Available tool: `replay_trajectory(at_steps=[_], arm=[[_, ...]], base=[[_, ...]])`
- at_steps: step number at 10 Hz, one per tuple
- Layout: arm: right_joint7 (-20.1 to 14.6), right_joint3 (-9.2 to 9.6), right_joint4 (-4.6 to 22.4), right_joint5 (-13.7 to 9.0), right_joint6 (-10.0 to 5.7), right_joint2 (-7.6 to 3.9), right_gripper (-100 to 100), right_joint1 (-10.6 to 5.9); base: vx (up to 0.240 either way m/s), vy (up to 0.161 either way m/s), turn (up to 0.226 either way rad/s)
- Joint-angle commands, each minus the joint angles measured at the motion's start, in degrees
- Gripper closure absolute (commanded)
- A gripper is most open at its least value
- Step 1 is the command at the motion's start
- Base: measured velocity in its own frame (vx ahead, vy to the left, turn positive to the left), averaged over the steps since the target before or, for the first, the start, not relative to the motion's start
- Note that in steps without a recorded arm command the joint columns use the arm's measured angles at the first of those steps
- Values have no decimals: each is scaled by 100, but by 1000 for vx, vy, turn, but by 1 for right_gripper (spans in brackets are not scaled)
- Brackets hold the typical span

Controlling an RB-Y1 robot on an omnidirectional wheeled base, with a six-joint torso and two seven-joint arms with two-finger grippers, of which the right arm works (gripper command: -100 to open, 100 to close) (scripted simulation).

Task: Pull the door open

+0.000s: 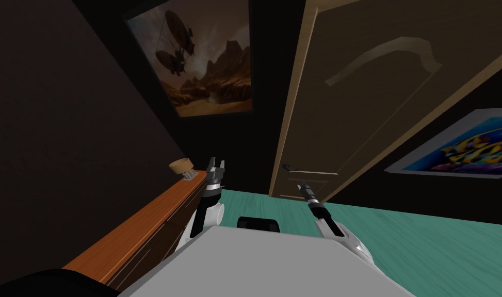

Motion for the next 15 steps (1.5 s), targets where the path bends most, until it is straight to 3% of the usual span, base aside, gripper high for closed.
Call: replay_trajectory(at_steps=[1,10,11,15], arm=[[0,0,0,0,0,0,-100,0],[28,-266,323,-109,-63,-34,-100,-82],[28,-266,323,-109,-63,-34,100,-82],[28,-266,323,-109,-63,-34,100,-82]], base=[[42,-30,20],[170,-25,82],[-10,1,-9],[-20,2,-2]])
